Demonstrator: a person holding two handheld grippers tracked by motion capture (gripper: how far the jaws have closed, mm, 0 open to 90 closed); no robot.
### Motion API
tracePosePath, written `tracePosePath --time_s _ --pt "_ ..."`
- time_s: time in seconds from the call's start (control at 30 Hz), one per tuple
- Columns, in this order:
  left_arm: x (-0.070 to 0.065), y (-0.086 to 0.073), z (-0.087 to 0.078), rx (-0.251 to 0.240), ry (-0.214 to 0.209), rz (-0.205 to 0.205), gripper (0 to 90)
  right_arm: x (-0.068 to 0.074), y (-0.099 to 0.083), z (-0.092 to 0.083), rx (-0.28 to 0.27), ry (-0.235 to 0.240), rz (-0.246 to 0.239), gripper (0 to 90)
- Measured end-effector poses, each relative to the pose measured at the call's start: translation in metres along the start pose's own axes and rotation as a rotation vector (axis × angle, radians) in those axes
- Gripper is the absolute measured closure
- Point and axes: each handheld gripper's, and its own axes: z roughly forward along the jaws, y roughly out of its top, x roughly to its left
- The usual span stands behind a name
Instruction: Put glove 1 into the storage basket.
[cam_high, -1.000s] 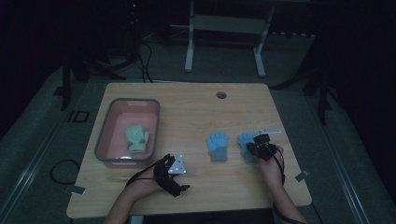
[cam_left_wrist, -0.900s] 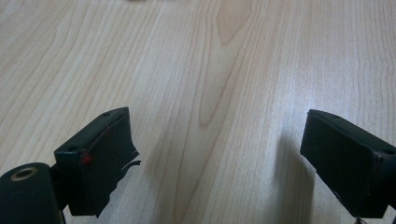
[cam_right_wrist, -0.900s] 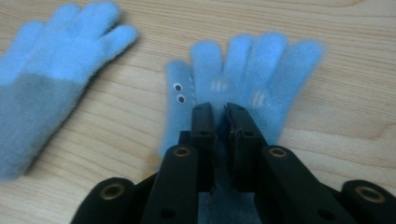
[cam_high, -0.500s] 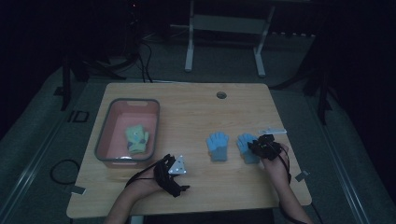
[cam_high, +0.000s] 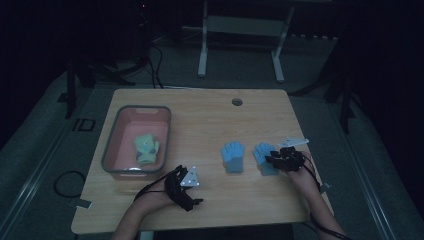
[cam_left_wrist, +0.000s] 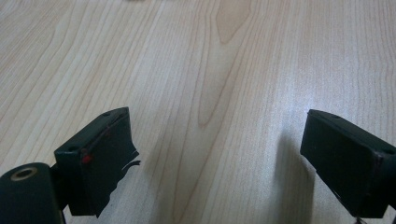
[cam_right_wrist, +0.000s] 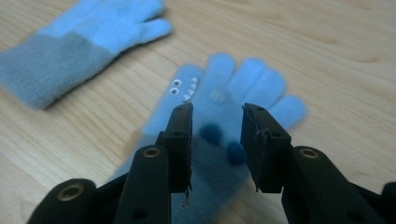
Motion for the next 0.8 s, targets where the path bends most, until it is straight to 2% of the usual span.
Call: tracePosePath --time_s 0.23,0.33,0.43,0.5,0.63,0.8 --pt "0.000 0.000 0.000 0.001 0.000 0.004 9.7 0.003 -0.004 0.013 0.023 -0.001 -0.014 63.3" --pt "0.000 -0.001 0.000 0.002 0.000 0.005 9.7 0.003 -0.005 0.013 0.024 -0.008 -0.014 68.3" --pt "0.000 0.000 0.000 0.001 0.000 0.005 9.7 0.006 -0.005 0.013 0.023 -0.021 0.002 80.8" --pt "0.000 0.000 0.000 0.002 0.000 0.004 9.7 0.010 -0.004 0.013 0.028 -0.040 0.007 83.8" --pt "0.000 0.000 0.000 0.001 0.000 0.004 9.7 0.014 -0.001 0.012 0.040 -0.068 0.046 85.8" --pt "0.000 0.000 0.000 0.002 -0.001 0.005 9.7 0.017 0.008 0.001 0.015 -0.084 0.087 86.3"
